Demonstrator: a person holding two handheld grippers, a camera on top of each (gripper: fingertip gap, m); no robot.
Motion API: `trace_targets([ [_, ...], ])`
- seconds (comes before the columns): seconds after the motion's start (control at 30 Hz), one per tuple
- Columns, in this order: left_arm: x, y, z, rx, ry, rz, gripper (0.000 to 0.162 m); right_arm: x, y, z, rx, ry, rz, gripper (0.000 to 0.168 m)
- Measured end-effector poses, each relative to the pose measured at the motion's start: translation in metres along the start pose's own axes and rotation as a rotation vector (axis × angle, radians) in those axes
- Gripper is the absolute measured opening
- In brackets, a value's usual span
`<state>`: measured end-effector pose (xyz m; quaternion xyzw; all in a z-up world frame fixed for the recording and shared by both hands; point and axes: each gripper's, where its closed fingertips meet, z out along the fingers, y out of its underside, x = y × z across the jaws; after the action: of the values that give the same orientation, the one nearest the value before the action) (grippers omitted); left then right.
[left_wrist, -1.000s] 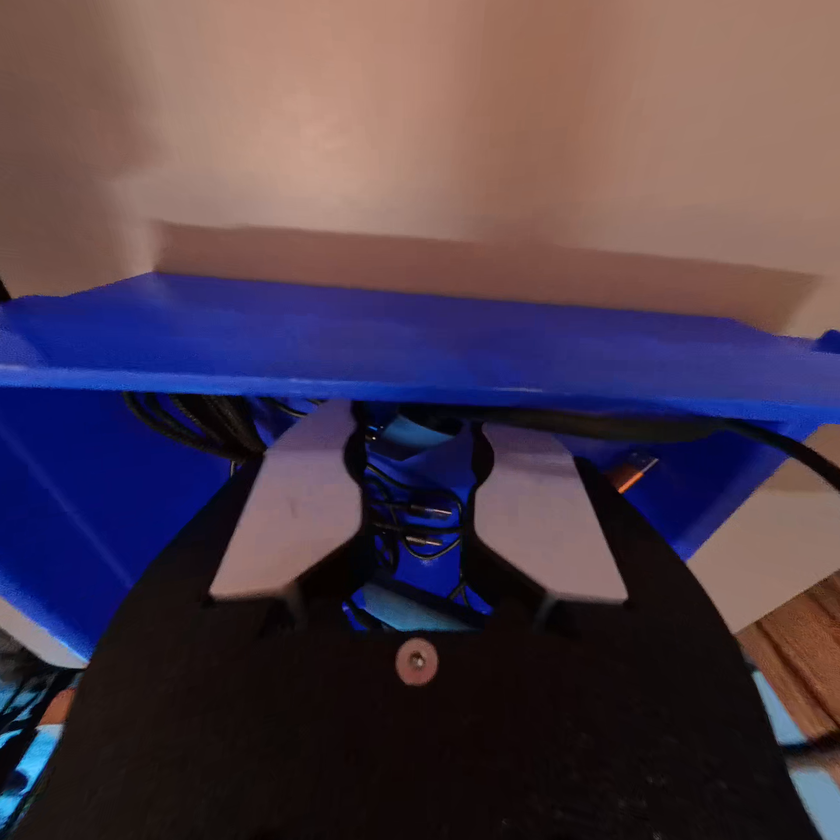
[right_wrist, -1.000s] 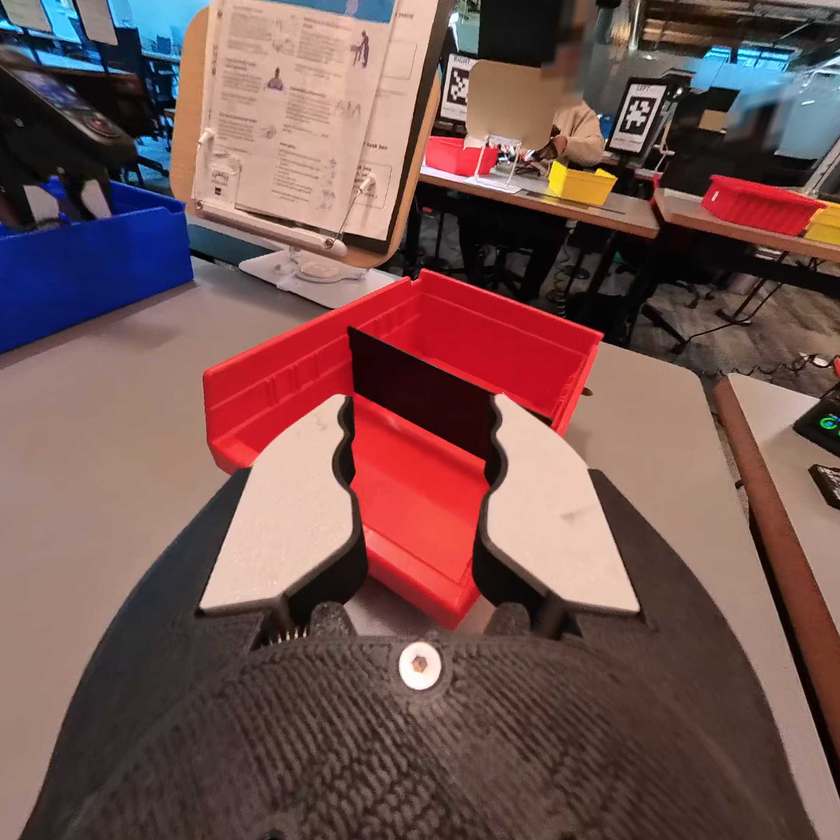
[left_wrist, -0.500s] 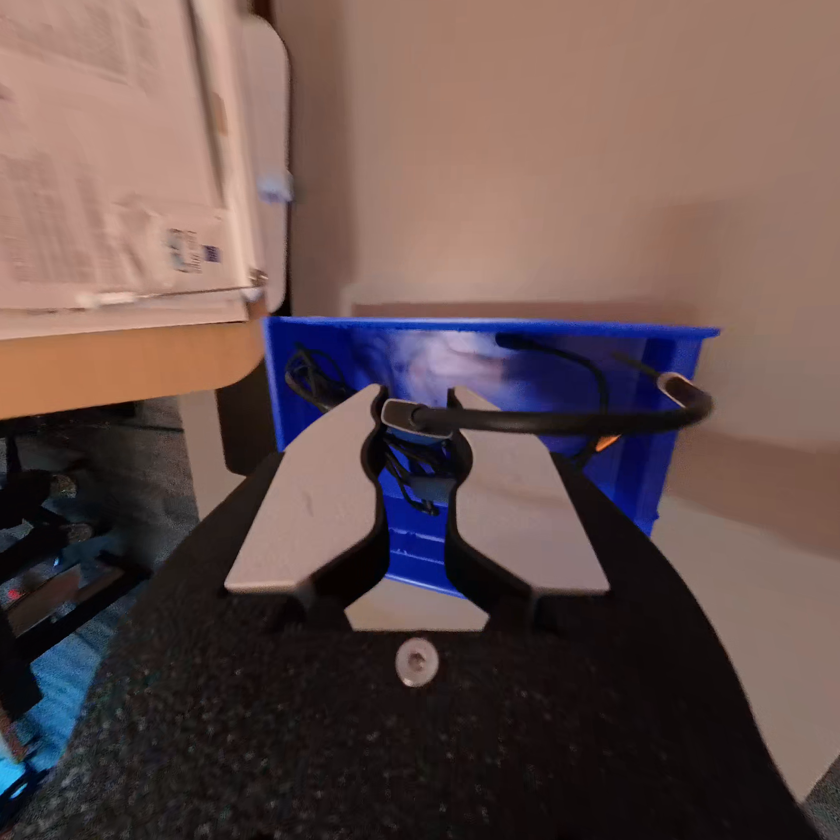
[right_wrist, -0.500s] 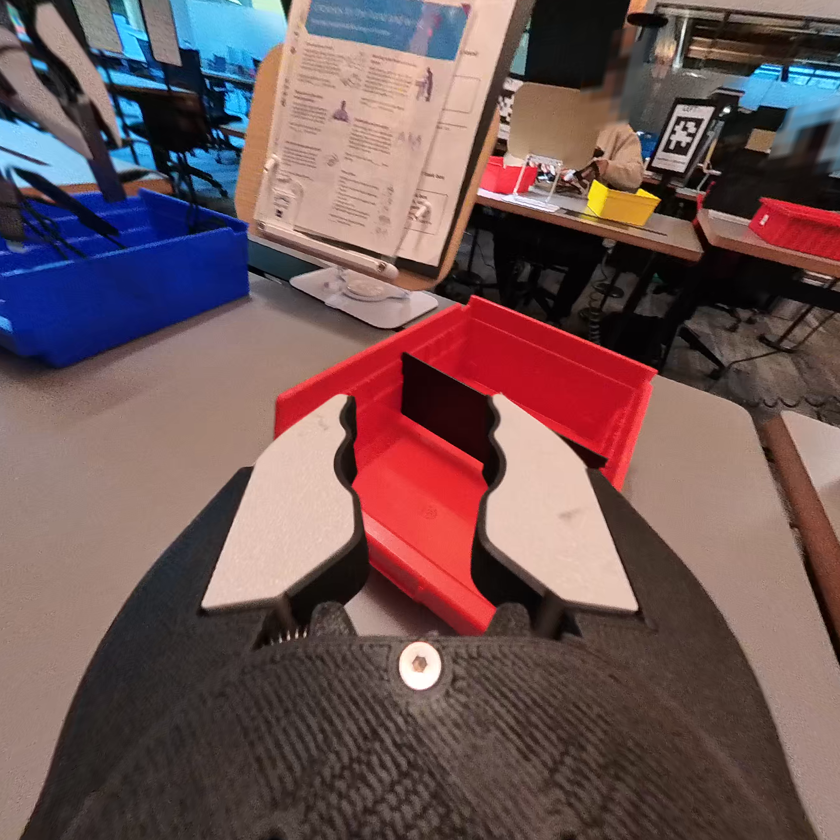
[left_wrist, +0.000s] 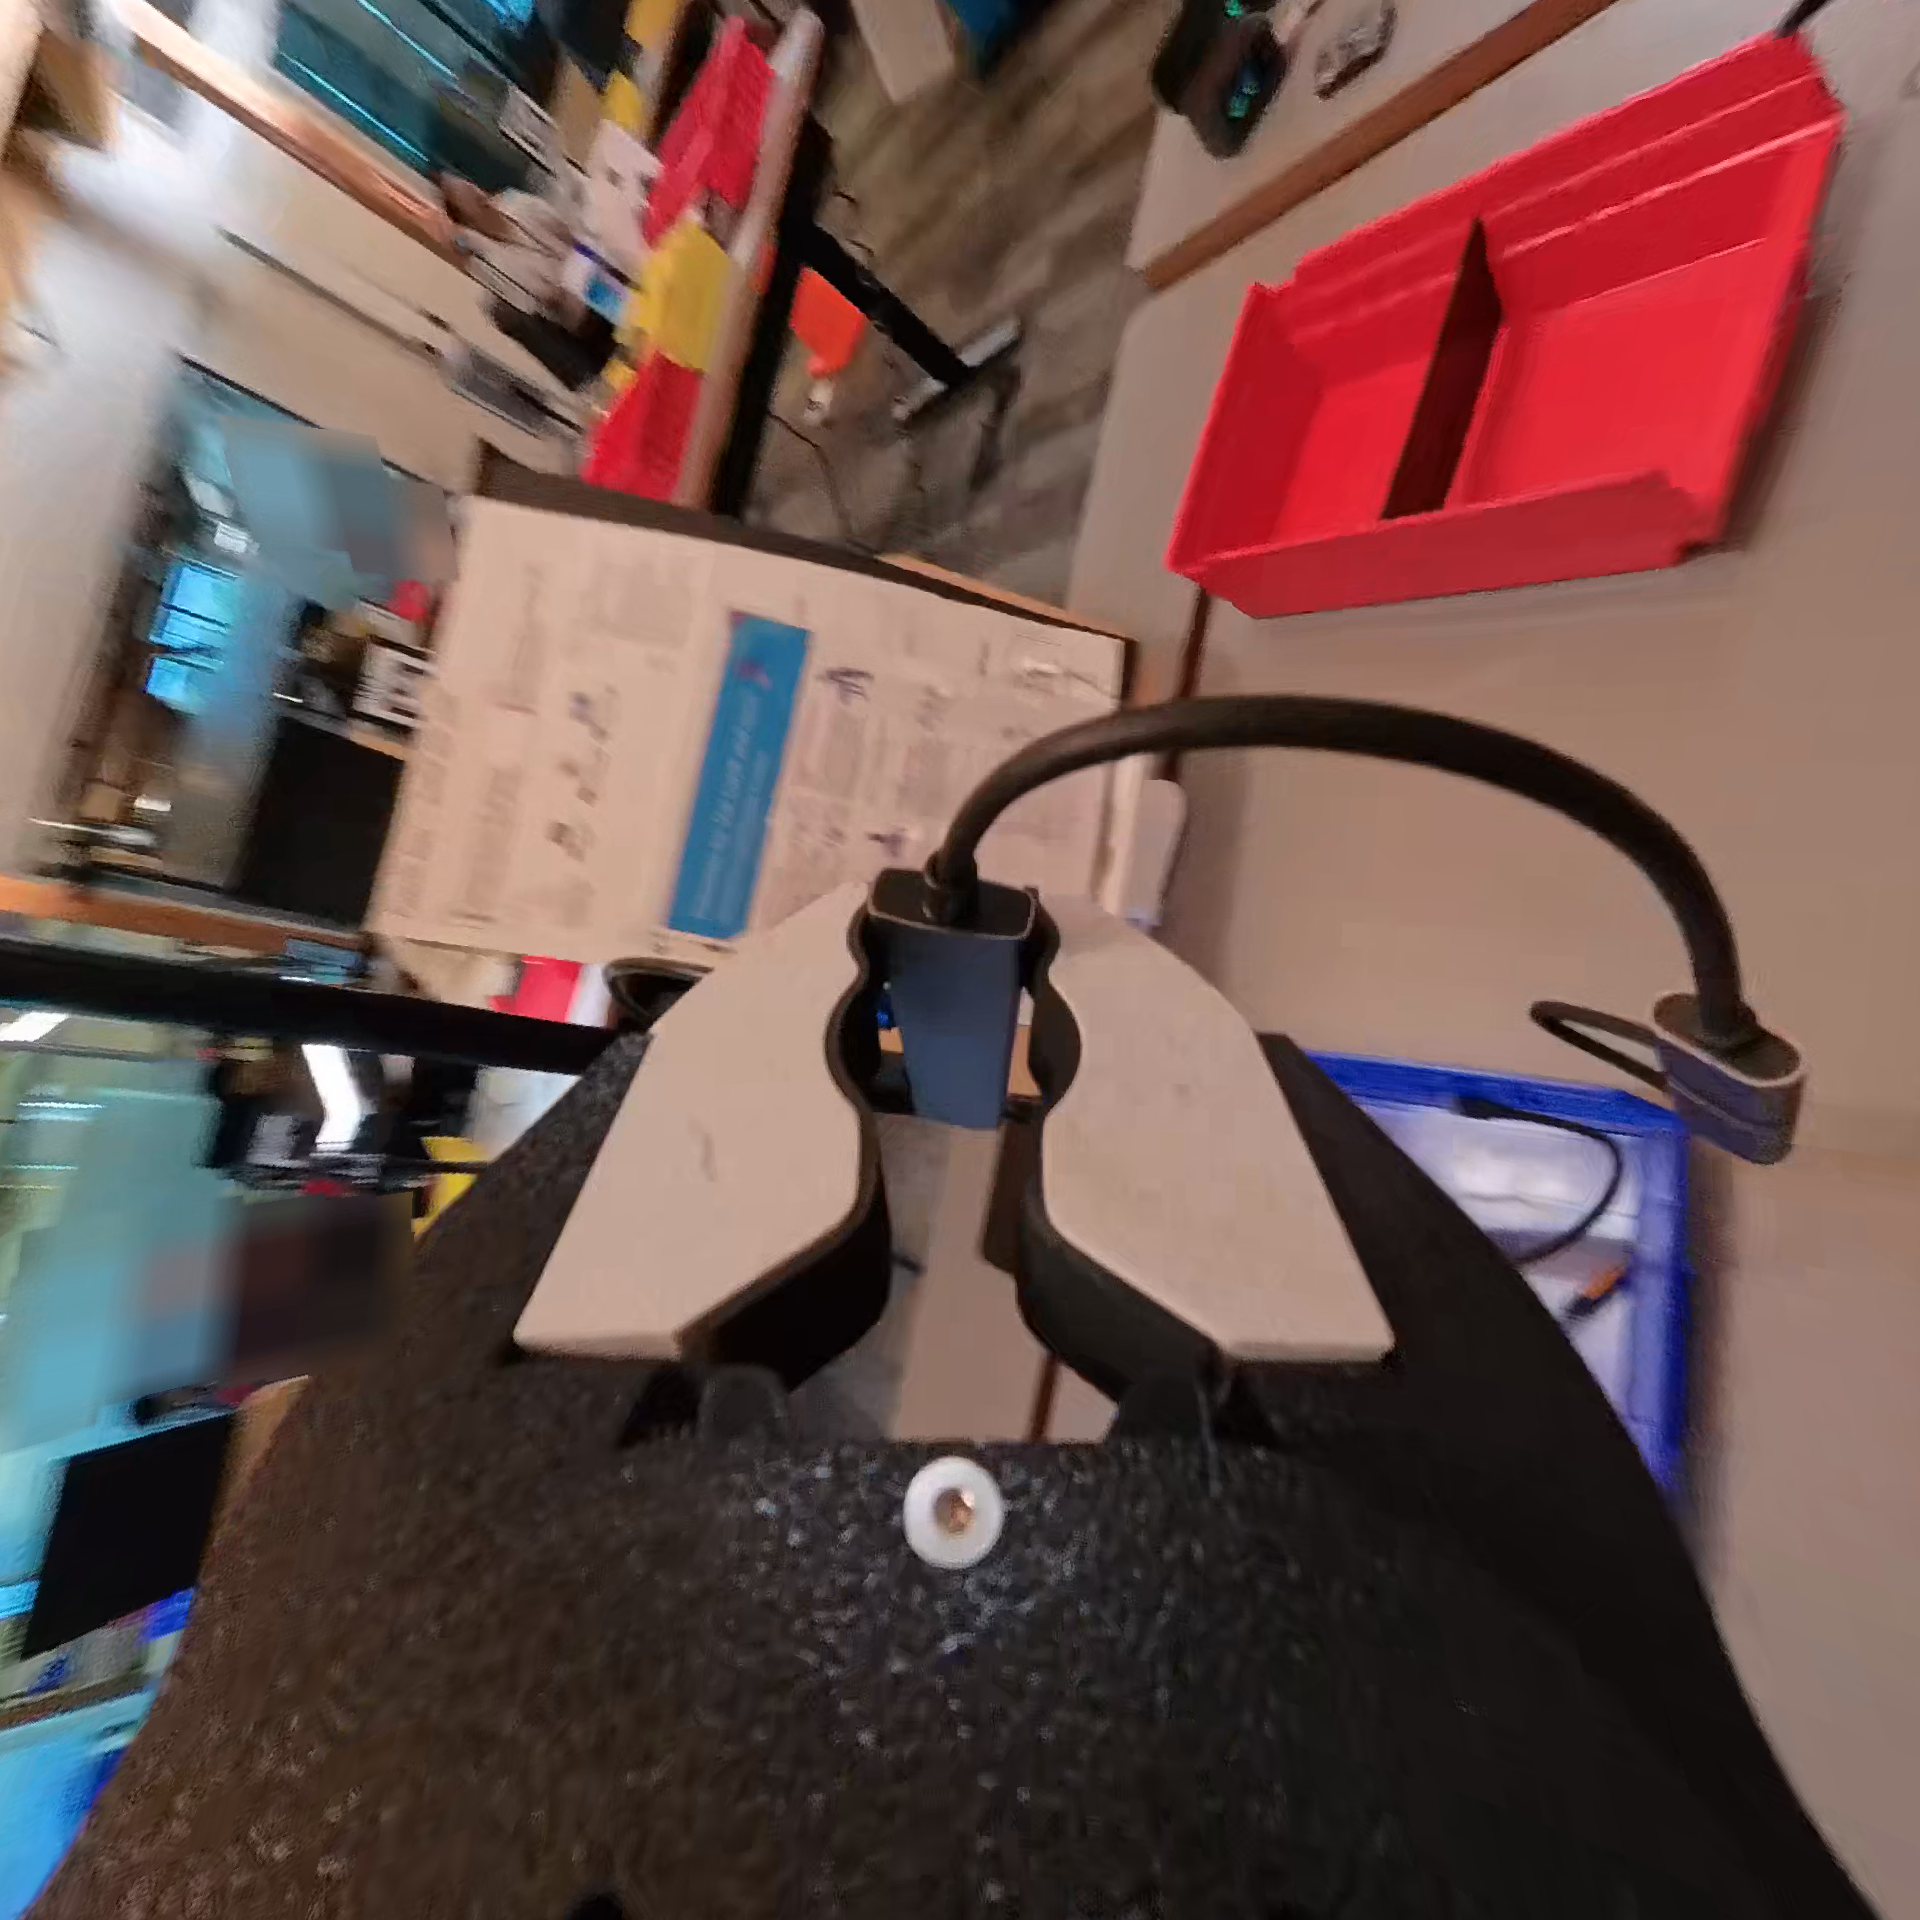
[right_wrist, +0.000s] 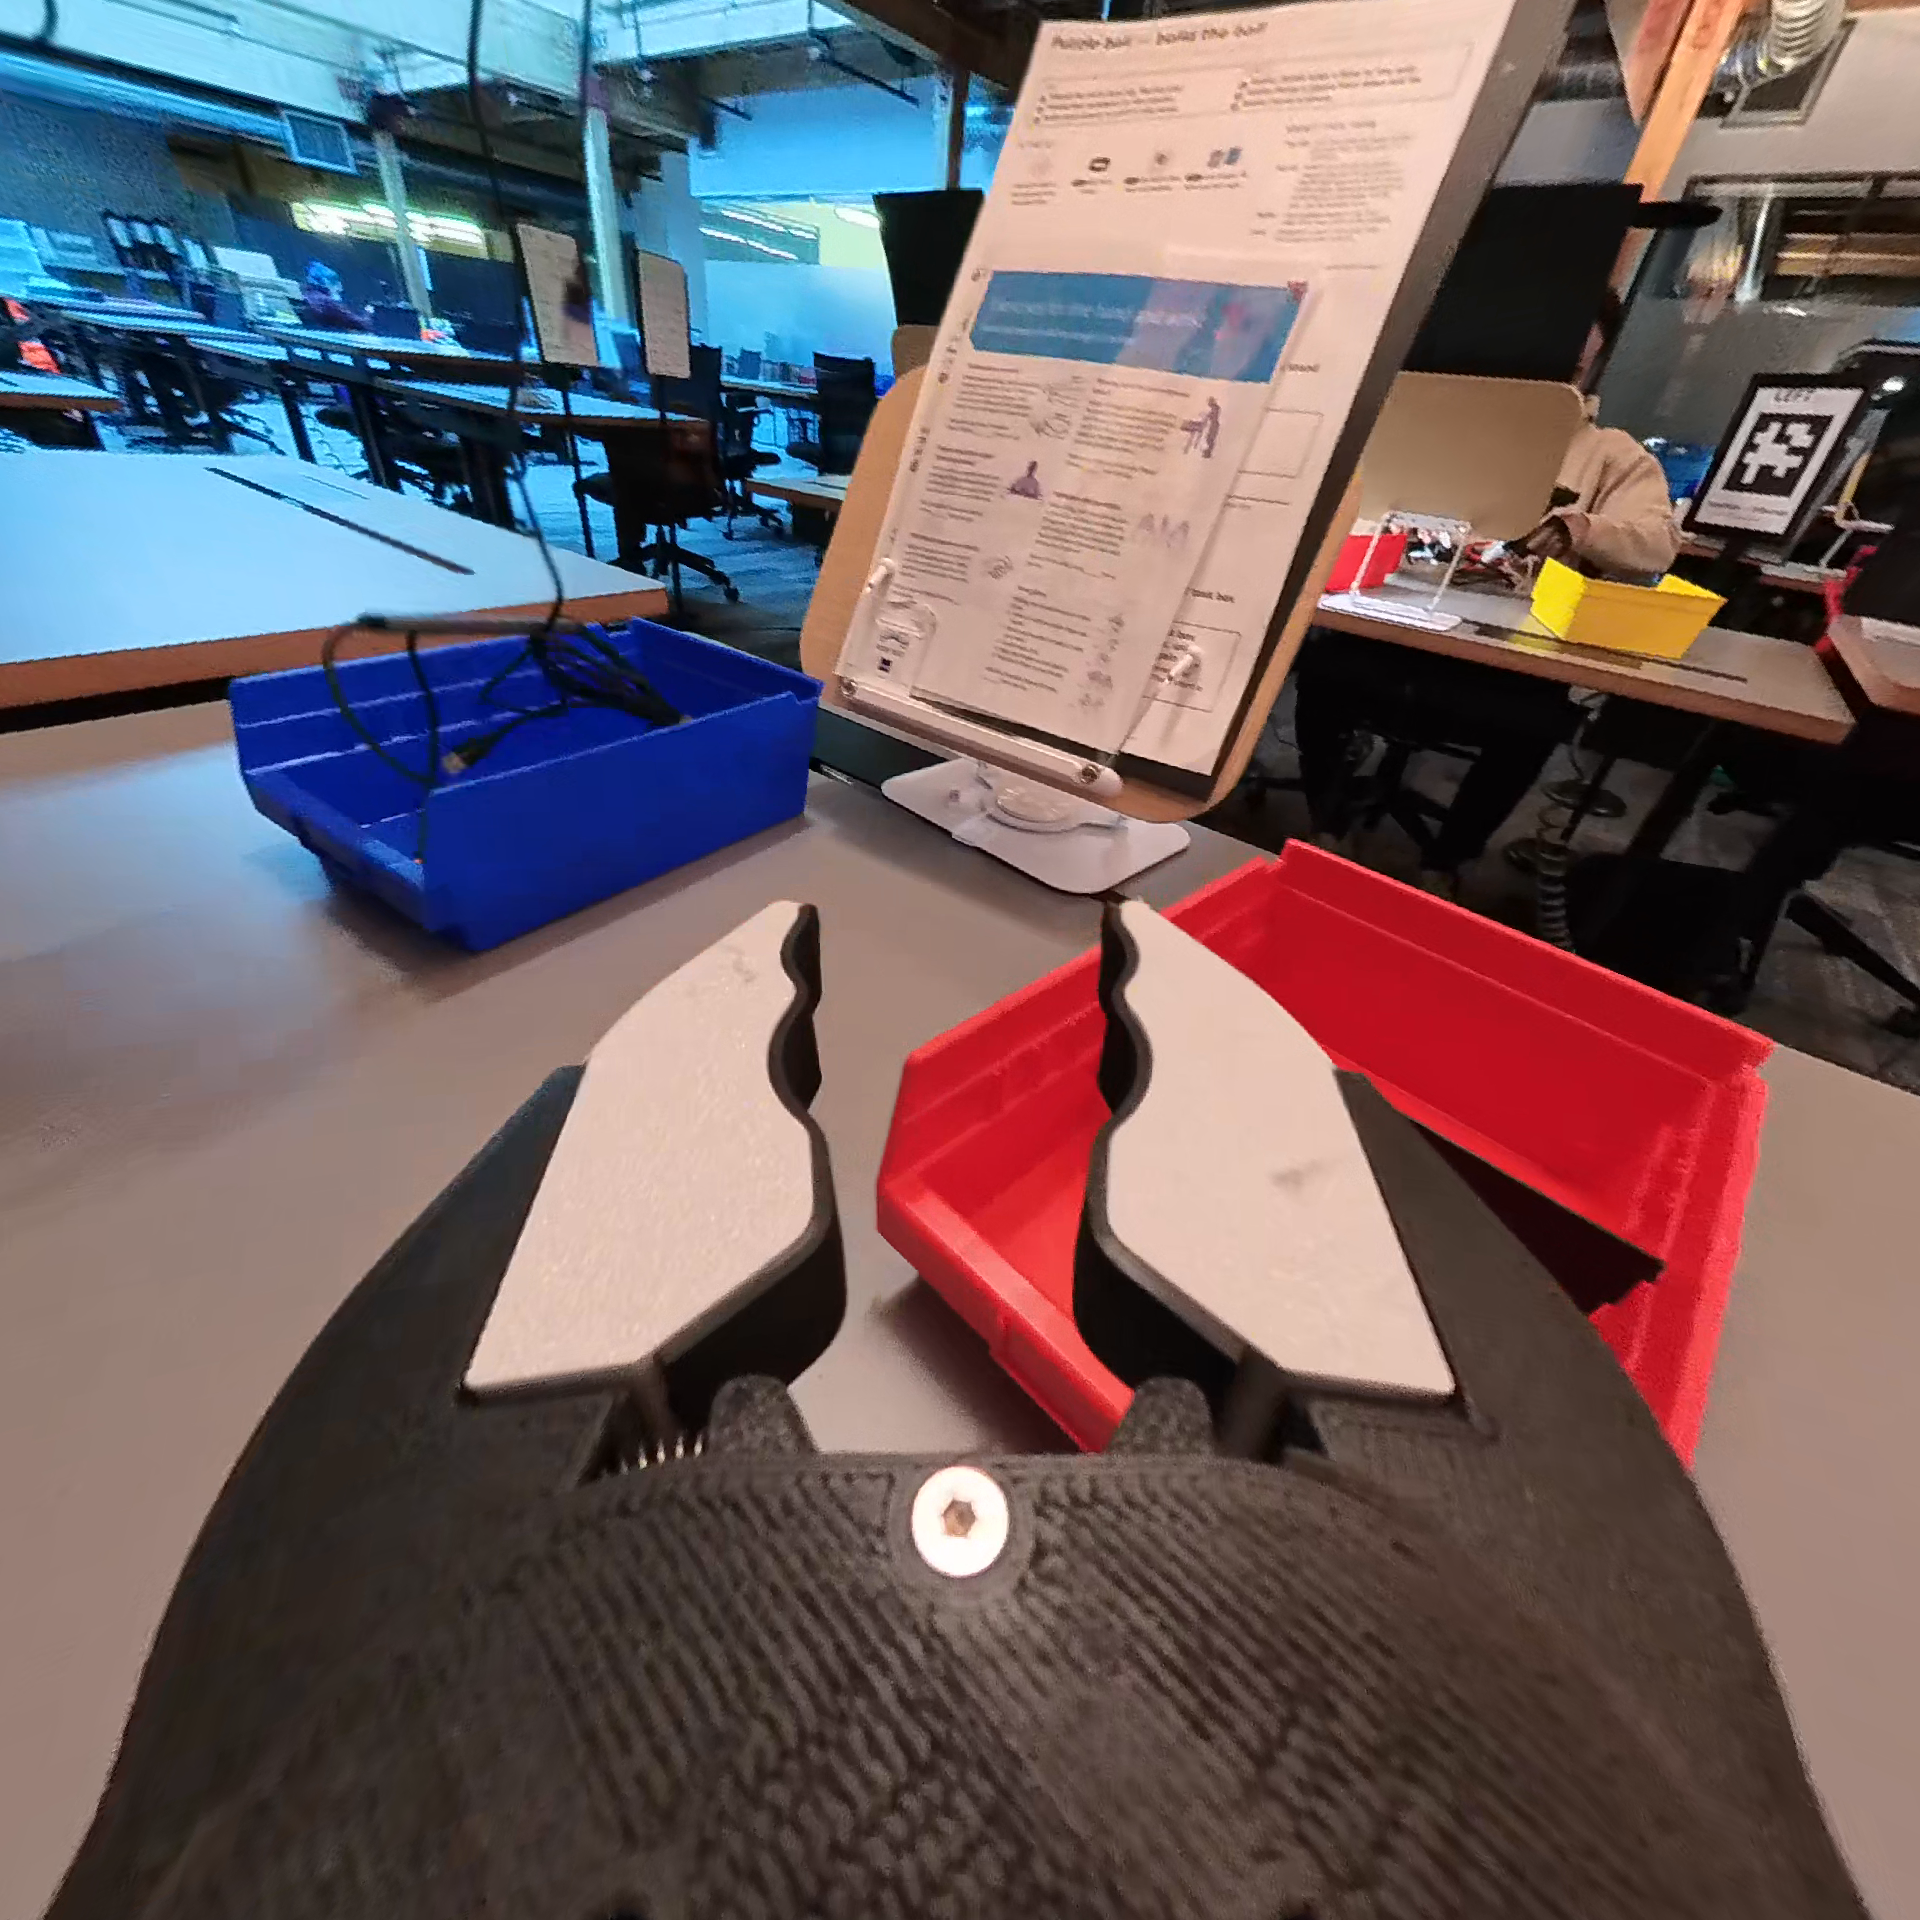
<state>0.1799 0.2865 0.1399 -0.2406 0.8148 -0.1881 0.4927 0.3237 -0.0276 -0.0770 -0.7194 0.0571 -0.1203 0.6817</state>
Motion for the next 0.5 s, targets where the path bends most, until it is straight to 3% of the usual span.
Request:
trace_targets([
  [0.03, -0.005, -0.011, -0.008, 0.004, -0.051, 0.044, 0.024, -0.003, -0.001, 0.001, 0.004, -0.008, -0.002, 0.052],
  [0.17, -0.034, -0.045, -0.036, -0.020, -0.245, 0.168, 0.024, -0.012, 0.003, 0.006, -0.012, -0.035, -0.005, 0.051],
  [0.3, -0.060, -0.060, -0.057, 0.001, -0.341, 0.130, 0.024, -0.017, 0.007, 0.010, -0.028, -0.053, 0.000, 0.051],
  [0.5, -0.026, -0.088, -0.054, 0.123, -0.257, 0.195, 0.024, -0.024, 0.003, 0.012, -0.014, -0.069, -0.003, 0.051],
])
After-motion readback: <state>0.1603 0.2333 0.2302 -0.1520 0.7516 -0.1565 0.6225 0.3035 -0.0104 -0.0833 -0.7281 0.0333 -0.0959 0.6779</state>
